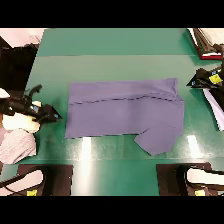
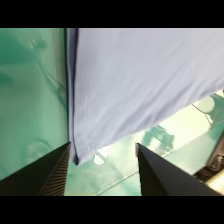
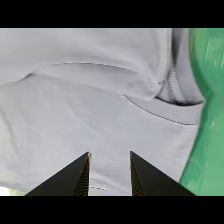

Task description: Fold the shirts.

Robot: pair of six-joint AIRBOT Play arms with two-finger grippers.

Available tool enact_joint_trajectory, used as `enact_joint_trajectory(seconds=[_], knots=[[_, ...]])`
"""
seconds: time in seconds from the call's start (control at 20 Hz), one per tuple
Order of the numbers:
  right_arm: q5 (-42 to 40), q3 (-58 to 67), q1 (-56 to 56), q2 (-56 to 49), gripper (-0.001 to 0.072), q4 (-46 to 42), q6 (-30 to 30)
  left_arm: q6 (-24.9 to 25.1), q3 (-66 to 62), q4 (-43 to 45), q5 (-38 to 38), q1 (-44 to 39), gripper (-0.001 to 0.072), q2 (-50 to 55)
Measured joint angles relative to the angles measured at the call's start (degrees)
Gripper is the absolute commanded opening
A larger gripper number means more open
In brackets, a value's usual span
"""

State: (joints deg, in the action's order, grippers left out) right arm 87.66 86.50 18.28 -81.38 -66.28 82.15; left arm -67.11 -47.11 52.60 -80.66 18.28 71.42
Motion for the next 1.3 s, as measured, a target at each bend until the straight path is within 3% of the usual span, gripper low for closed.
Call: enact_joint_trajectory(seconds=[0.4, 0.45, 0.5, 0.55, 0.6, 0.8, 1.0, 1.05, 1.1, 1.3], knots=[[0.46, -0.02, -3.48, 0.59, 0.0286, 0.74, -0.22, -0.94, 12.0, -0.11, 4.2, -2.23, 0.0489, -1.81], [0.52, -0.02, -3.72, 0.59, 0.0287, 0.74, -0.22, -1.38, 12.39, 0.02, 4.66, -3.54, 0.0435, -1.86], [0.7, -0.02, -3.87, 0.59, 0.0286, 0.72, -0.22, -1.84, 12.7, 0.11, 5.2, -4.92, 0.0247, -1.9], [1.03, -0.02, -4.0, 0.59, 0.0286, 0.74, -0.22, -2.14, 12.92, 0.55, 6.12, -6.32, 0.0113, -1.9], [1.79, -0.02, -4.02, 0.63, 0.0286, 0.76, -0.22, -2.54, 13.05, 0.55, 6.95, -7.58, 0.0025, -1.9], [4.17, -3.39, -2.62, 2.99, 0.0286, 0.46, -0.22, -3.28, 12.46, 0.63, 8.94, -10.51, 0.0025, -1.9], [4.46, -17.11, 1.4, 11.13, 0.0288, -2.6, -0.22, -3.48, 8.48, 0.63, 8.41, -11.37, 0.0024, -2.19], [4.37, -21.24, 2.82, 13.4, 0.0327, -3.39, -0.22, -3.48, 7.39, 0.66, 8.22, -11.47, 0.0024, -2.47], [4.0, -25.51, 4.42, 15.58, 0.0428, -4.0, -0.22, -3.48, 6.23, 0.66, 8.02, -11.47, 0.0024, -2.82], [0.02, -41.09, 11.04, 22.34, 0.045, -5.18, -0.94, -3.48, 3.15, 0.74, 7.69, -11.63, 0.0025, -4.02]])
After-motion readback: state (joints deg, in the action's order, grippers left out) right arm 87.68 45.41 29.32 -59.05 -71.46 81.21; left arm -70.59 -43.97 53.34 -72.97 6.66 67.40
